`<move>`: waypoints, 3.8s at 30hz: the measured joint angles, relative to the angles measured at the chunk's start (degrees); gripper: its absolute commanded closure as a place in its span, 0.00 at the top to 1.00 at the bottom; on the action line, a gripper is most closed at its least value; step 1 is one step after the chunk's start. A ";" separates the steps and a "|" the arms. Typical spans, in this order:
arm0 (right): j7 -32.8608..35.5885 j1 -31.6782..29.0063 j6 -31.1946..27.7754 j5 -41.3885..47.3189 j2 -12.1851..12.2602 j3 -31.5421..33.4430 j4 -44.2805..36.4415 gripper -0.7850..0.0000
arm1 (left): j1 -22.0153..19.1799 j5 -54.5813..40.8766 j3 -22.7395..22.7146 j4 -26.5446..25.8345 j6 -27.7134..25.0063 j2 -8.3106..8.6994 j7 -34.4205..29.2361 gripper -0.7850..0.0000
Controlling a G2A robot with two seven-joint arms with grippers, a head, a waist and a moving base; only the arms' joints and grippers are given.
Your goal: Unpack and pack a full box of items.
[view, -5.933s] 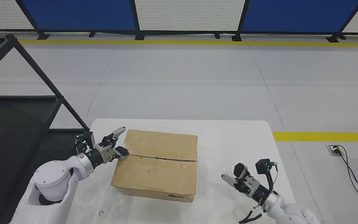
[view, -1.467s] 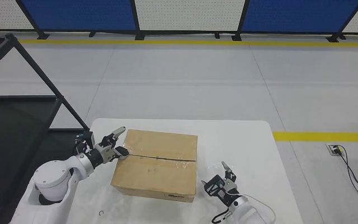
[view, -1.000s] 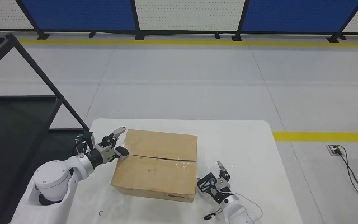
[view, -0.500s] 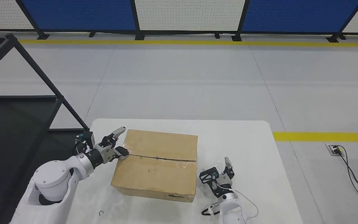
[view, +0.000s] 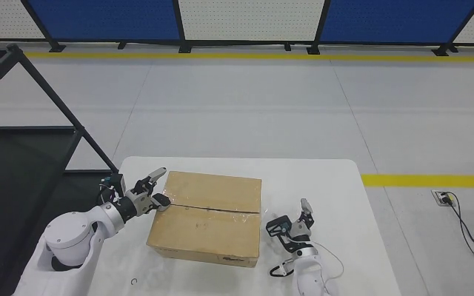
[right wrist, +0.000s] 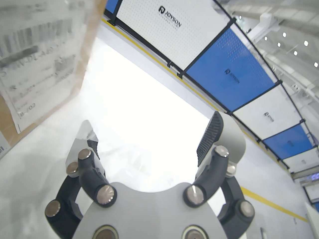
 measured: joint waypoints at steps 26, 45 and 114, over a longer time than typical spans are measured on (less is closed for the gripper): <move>1.96 0.88 5.57 -8.66 -1.42 3.26 0.93 1.00 | 0.00 0.00 0.00 0.00 0.00 0.00 0.00 1.00; -1.41 -13.05 -7.62 -15.82 2.00 13.42 -14.17 1.00 | 0.00 0.00 0.00 0.00 0.00 0.00 0.00 1.00; -0.73 -22.08 -83.00 77.67 6.60 24.08 -18.33 1.00 | 0.00 0.00 0.00 0.00 0.00 0.00 0.00 1.00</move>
